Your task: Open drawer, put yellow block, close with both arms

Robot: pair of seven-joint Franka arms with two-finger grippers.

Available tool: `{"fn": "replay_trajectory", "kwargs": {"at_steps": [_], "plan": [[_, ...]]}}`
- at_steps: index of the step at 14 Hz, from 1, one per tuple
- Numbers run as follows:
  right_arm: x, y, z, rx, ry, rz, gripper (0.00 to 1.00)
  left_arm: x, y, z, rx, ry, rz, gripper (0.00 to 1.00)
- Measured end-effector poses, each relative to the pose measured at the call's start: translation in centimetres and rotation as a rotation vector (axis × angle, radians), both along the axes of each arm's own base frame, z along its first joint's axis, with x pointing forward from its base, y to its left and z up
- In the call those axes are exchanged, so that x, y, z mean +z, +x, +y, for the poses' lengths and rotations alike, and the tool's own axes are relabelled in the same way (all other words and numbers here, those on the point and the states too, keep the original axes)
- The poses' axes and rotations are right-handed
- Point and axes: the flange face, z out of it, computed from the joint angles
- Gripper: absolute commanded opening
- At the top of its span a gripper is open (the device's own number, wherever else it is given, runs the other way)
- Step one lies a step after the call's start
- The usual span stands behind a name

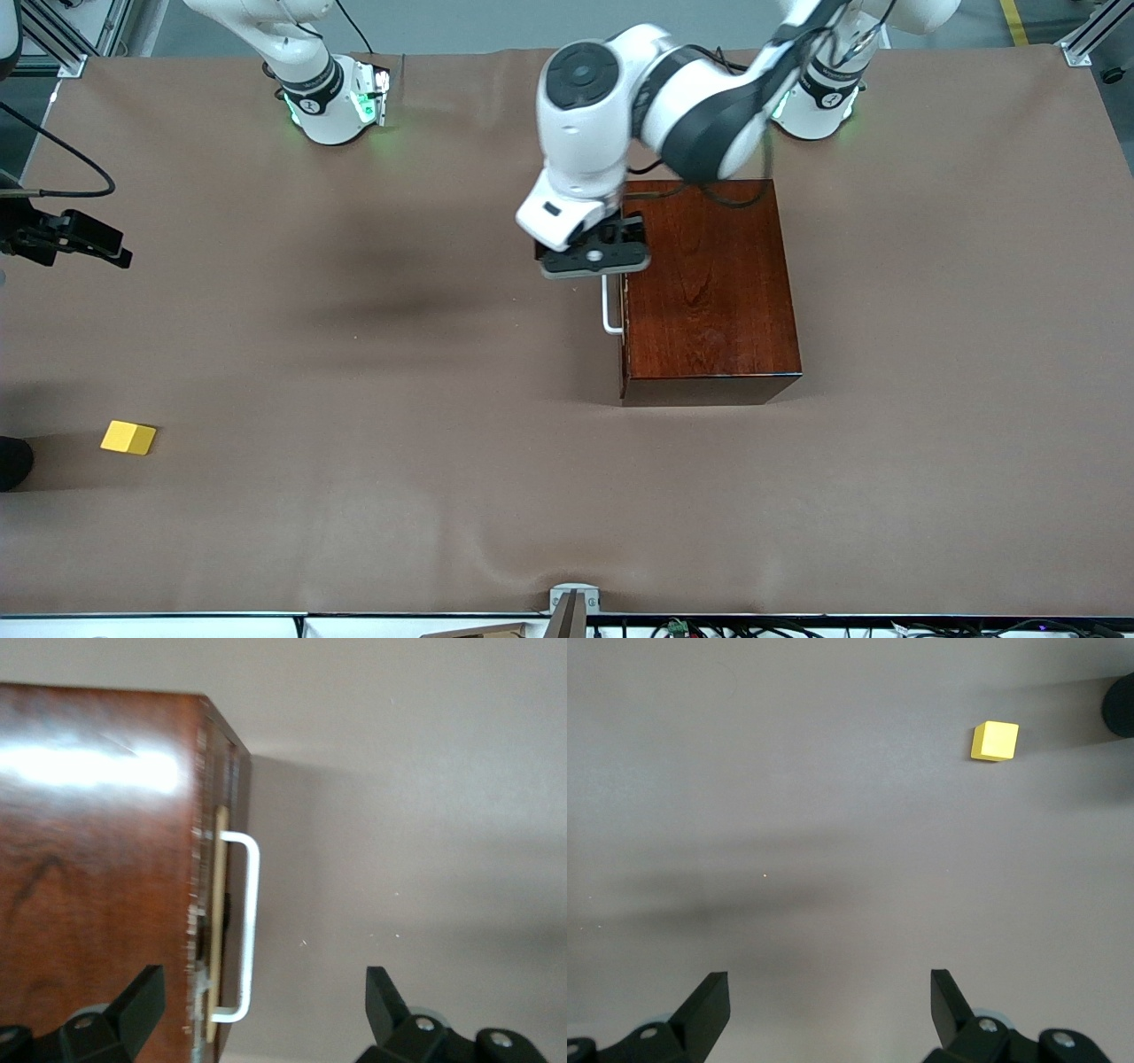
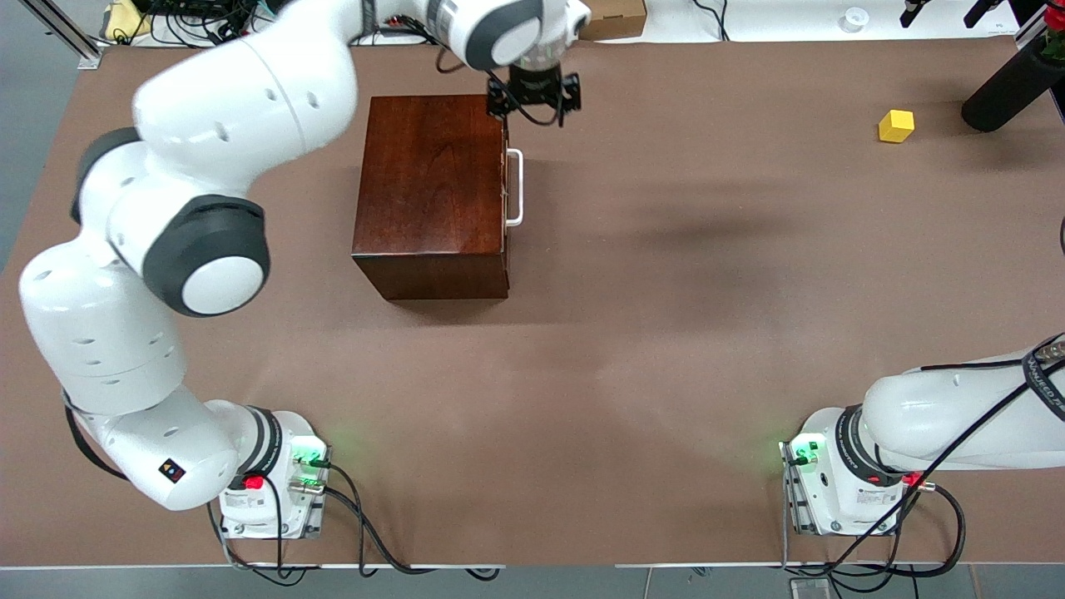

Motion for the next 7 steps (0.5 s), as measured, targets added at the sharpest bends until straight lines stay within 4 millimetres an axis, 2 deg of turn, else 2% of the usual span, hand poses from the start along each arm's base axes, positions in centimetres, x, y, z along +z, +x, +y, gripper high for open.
{"fn": "replay_trajectory", "kwargs": {"at_steps": [2,5,7], "plan": [[0.0,0.0,0.0,0.0,0.0,0.0,1.0,-2.7,-0.9,-1.6,-0.025,0.024,0.024,1.0],[0.0,0.0,0.0,0.0,0.0,0.001,1.0,-6.6,-1.8,-2.9,-0.053,0.068,0.052,1.0],[0.0,0.0,0.0,0.0,0.0,0.001,1.0,-8.4,-2.3,-3.5,-0.072,0.099,0.056,1.0]]}}
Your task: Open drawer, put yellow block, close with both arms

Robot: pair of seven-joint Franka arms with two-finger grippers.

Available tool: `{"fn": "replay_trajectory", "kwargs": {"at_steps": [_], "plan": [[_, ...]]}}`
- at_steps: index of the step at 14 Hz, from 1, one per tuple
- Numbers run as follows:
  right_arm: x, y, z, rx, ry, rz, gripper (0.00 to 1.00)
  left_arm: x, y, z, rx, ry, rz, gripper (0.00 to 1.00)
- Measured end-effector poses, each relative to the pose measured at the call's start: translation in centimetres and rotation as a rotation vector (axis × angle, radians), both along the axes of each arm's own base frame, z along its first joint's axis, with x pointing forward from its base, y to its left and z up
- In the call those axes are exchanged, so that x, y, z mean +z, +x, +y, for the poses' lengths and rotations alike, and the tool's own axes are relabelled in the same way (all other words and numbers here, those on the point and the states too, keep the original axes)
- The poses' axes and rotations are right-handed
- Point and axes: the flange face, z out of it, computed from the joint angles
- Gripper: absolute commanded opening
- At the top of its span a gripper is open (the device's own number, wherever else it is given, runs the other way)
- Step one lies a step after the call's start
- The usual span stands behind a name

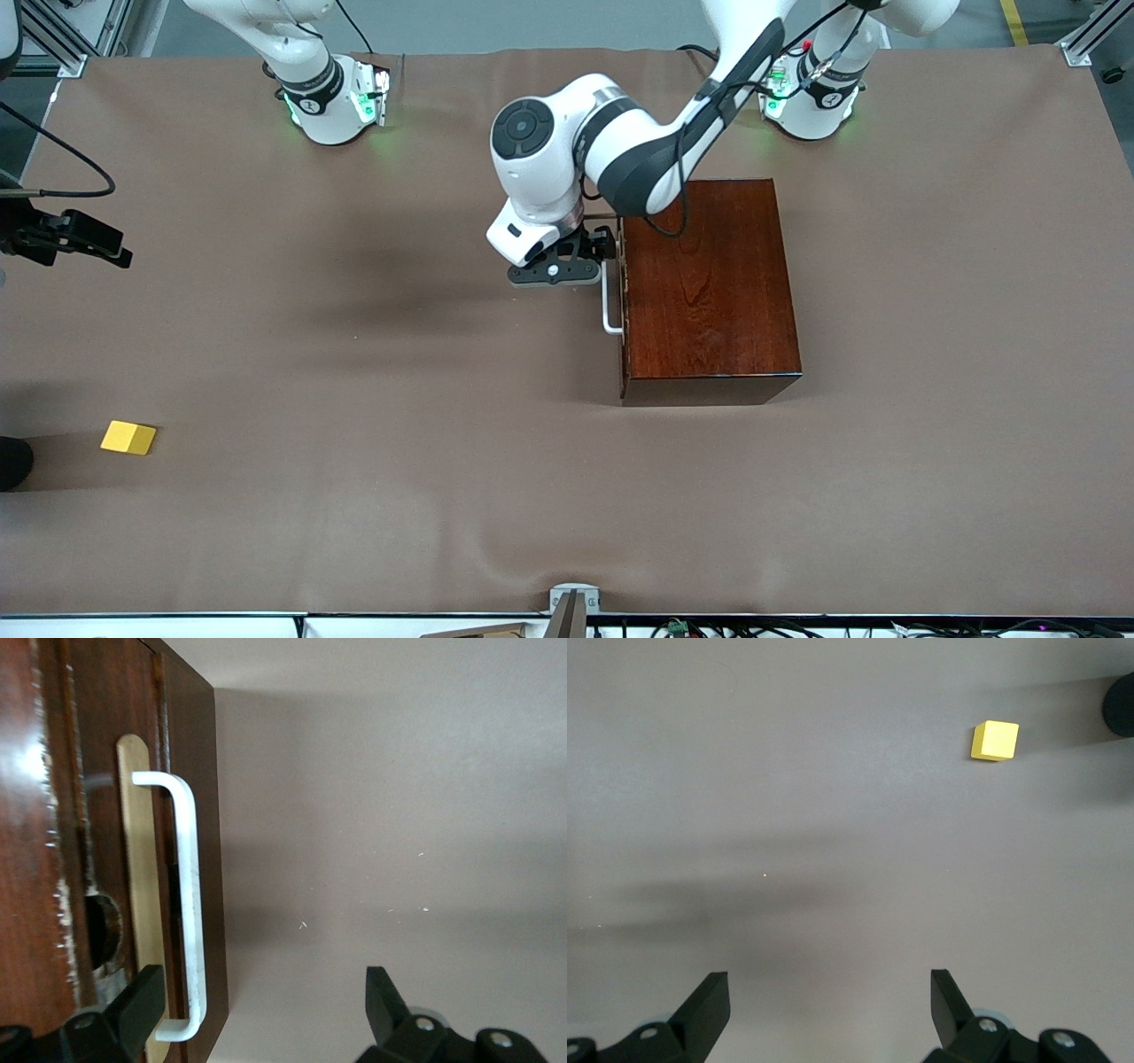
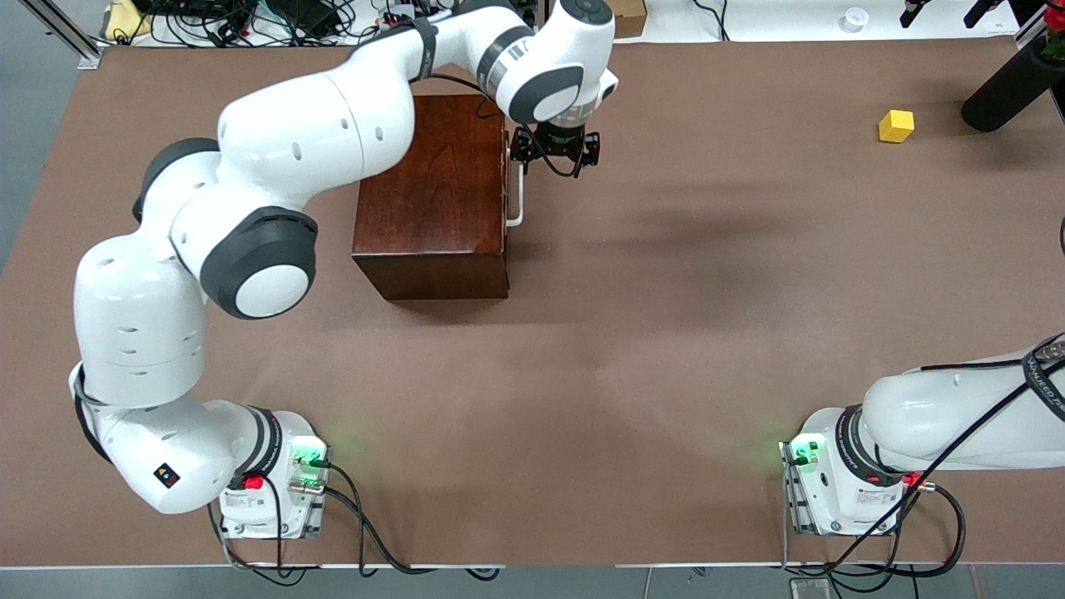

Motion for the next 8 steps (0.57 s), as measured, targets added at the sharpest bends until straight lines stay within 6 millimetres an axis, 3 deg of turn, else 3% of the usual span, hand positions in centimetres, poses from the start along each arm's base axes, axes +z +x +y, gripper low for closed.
{"fn": "replay_trajectory", "kwargs": {"at_steps": [8], "plan": [[0.0,0.0,0.0,0.0,0.0,0.0,1.0,-4.6,-0.2,0.1,-0.007,0.122,-0.01,1.0]]}}
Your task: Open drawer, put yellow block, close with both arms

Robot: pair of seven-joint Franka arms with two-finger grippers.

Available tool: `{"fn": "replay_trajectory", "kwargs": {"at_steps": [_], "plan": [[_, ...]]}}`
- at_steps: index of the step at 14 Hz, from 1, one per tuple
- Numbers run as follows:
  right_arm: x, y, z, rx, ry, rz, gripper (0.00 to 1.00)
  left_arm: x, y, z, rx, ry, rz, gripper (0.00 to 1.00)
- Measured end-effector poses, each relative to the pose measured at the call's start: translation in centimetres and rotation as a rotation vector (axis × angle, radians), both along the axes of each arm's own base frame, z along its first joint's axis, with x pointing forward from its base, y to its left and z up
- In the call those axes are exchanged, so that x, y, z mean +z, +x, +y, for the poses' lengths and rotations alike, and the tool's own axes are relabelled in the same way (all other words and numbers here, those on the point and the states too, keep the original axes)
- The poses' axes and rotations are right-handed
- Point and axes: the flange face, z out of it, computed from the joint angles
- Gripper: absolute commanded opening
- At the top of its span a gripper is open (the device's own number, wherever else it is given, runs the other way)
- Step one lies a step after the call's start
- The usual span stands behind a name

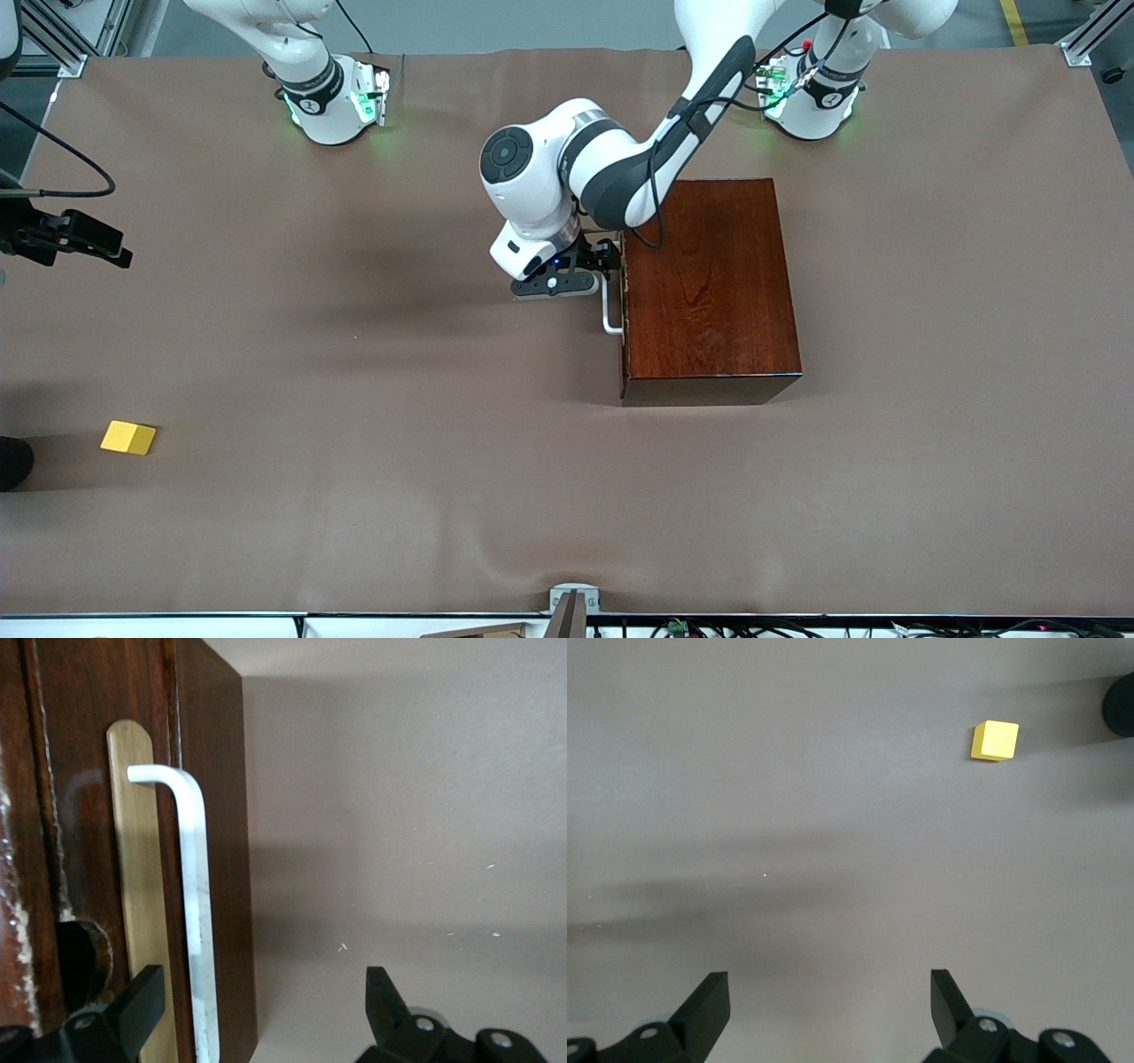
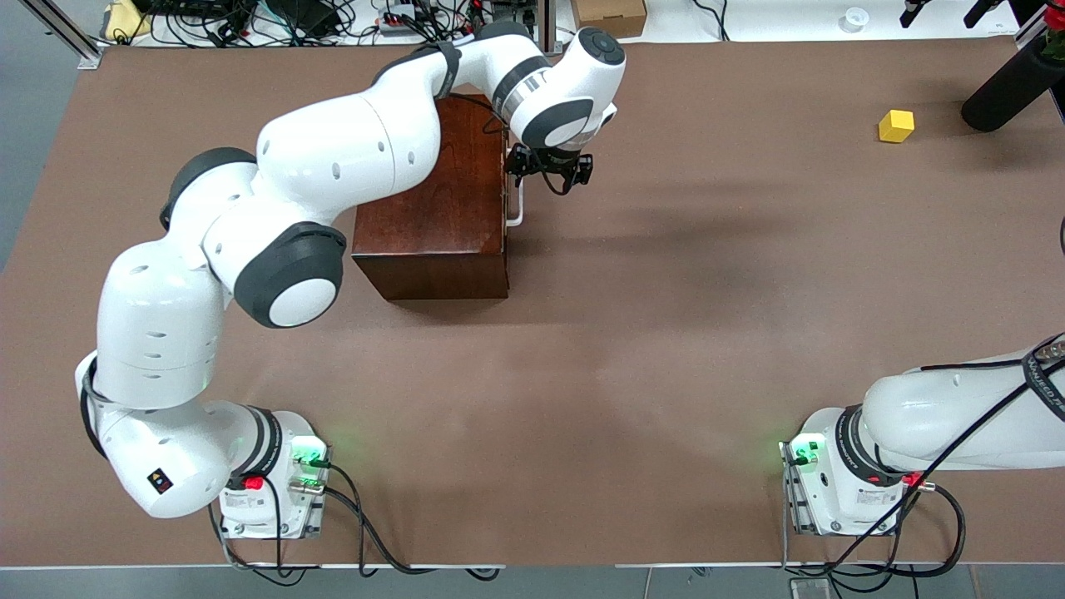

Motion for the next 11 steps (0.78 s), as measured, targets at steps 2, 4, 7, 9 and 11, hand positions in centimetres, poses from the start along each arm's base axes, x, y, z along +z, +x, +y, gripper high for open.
{"fn": "replay_trajectory", "kwargs": {"at_steps": [2,4,7,9,11], "plan": [[0.0,0.0,0.0,0.0,0.0,0.0,1.0,-0.6,0.2,0.3,0.005,0.016,0.002,1.0],[0.0,0.0,0.0,0.0,0.0,0.0,1.0,-1.2,0.7,0.7,0.014,0.028,0.001,1.0],[0.0,0.0,0.0,0.0,0.0,0.0,1.0,-1.7,0.9,0.6,0.027,0.027,-0.006,1.0],[0.0,0.0,0.0,0.0,0.0,0.0,1.0,-2.0,1.2,0.1,0.06,-0.004,-0.036,1.0],[0.0,0.0,0.0,0.0,0.0,0.0,1.0,-2.6,1.3,0.0,0.089,-0.012,-0.048,1.0]]}}
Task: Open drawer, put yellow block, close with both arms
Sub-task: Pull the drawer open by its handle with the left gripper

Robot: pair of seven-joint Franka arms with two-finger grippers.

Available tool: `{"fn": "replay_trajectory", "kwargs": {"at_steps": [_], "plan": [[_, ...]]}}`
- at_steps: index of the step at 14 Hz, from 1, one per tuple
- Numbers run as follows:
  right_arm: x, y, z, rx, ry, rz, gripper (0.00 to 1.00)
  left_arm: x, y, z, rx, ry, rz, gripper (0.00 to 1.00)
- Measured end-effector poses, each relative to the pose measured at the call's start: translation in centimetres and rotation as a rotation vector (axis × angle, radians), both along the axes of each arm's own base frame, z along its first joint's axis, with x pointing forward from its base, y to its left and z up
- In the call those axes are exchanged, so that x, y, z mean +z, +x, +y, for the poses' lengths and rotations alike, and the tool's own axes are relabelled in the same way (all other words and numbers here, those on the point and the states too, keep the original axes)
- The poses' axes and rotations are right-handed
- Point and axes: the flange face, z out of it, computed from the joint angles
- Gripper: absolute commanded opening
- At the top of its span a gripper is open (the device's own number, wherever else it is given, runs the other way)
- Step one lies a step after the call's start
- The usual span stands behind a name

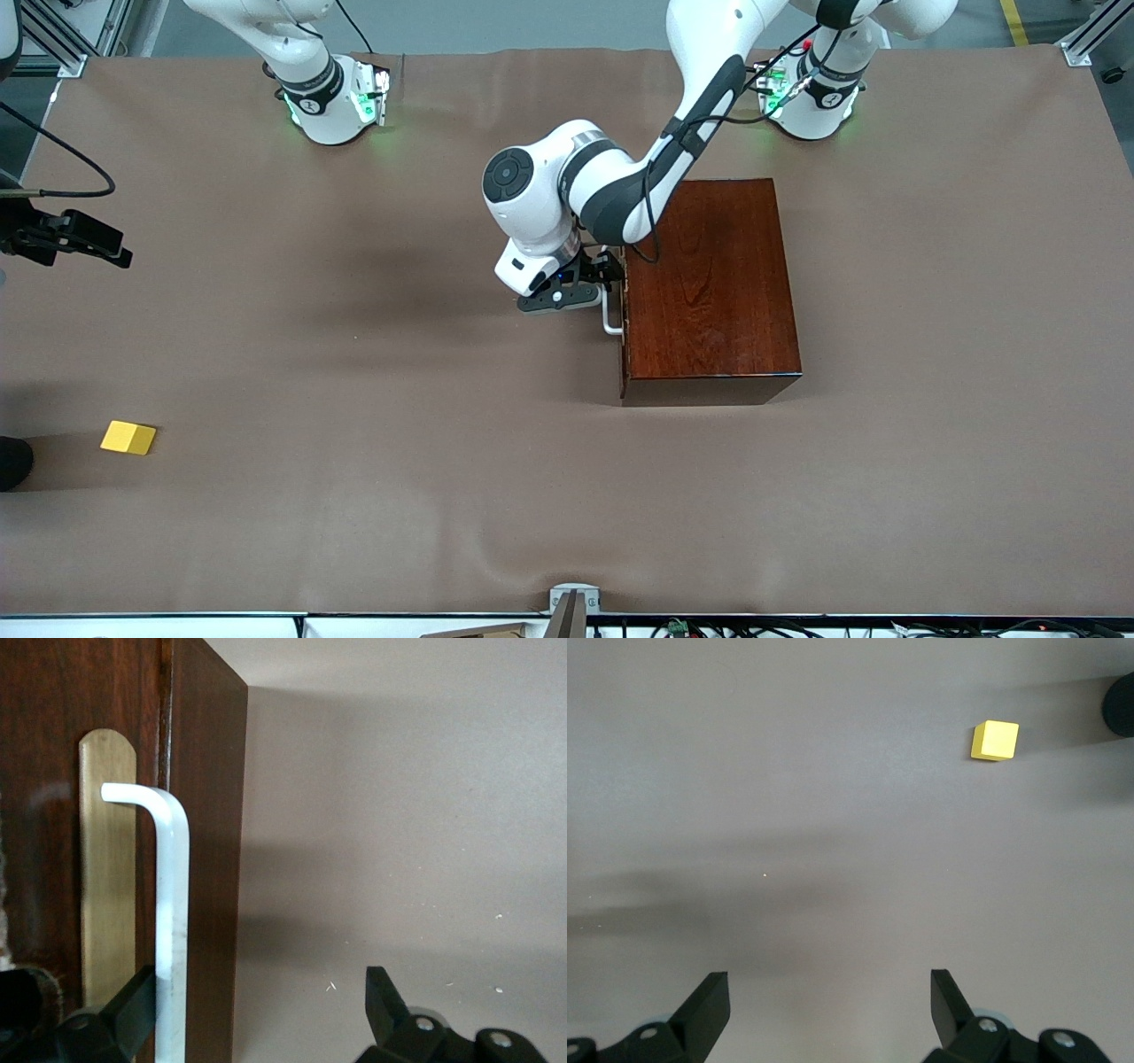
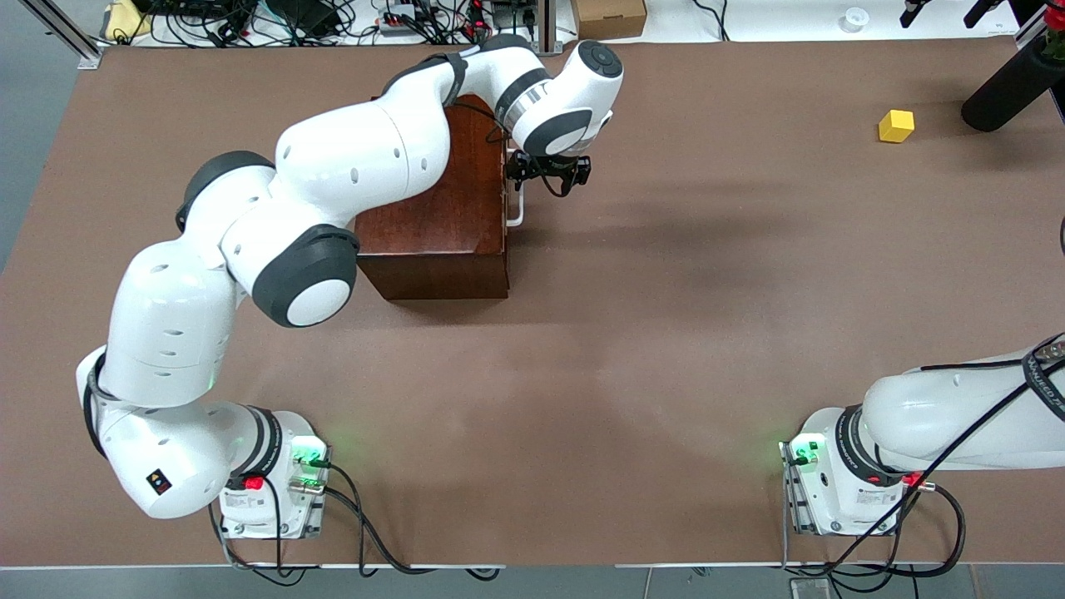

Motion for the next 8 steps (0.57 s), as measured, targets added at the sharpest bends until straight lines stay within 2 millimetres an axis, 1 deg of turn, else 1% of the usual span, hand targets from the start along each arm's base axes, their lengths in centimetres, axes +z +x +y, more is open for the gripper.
{"fn": "replay_trajectory", "kwargs": {"at_steps": [3,8], "plan": [[0.0,0.0,0.0,0.0,0.0,0.0,1.0,-0.29,-0.1,-0.12,0.018,0.0,-0.004,1.0],[0.0,0.0,0.0,0.0,0.0,0.0,1.0,-0.15,-0.43,-0.81,0.042,-0.031,-0.017,1.0]]}}
